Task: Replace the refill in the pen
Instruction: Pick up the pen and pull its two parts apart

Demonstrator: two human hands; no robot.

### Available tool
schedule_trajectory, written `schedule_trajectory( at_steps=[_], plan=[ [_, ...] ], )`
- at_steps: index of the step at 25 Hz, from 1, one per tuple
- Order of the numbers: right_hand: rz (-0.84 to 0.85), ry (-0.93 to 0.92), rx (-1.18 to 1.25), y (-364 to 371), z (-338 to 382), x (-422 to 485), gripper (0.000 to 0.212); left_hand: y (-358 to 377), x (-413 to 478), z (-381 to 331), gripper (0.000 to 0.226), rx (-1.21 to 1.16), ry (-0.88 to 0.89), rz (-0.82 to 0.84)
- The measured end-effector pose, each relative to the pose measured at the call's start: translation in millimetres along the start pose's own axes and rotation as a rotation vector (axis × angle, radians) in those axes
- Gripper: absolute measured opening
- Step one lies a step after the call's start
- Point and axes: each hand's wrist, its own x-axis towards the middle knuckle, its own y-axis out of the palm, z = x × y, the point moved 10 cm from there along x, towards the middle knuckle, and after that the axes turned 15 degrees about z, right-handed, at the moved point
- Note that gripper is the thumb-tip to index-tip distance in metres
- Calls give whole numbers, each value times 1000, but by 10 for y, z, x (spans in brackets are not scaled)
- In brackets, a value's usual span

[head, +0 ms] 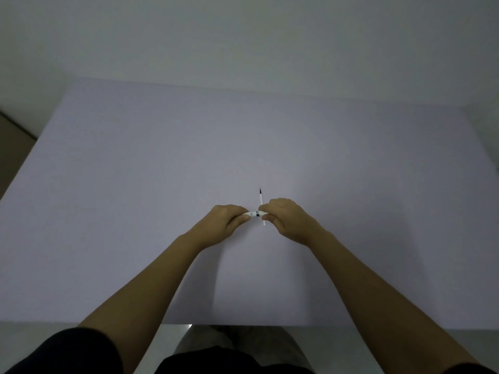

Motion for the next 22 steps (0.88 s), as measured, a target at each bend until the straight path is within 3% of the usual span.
schedule_trajectory(
  at_steps=[7, 10, 14, 17, 22],
  plan=[
    [30, 142, 244, 186, -410, -176, 24, 37, -128, 285, 22, -60, -79, -34],
    [-74, 324, 408, 205, -719, -239, 30, 10, -157, 402, 24, -112, -147, -94],
    [-230, 507, 668, 250, -1035, -297, 13, -70, -123, 489, 22, -224, -215, -205],
    [-227, 533, 661, 259, -1118, -176, 5, -81, -44, 439, 21, -250, -215, -214],
    [-70, 594, 559, 346, -1240, 67, 31, -101, 26, 394, 20, -254, -190, -209]
  ],
)
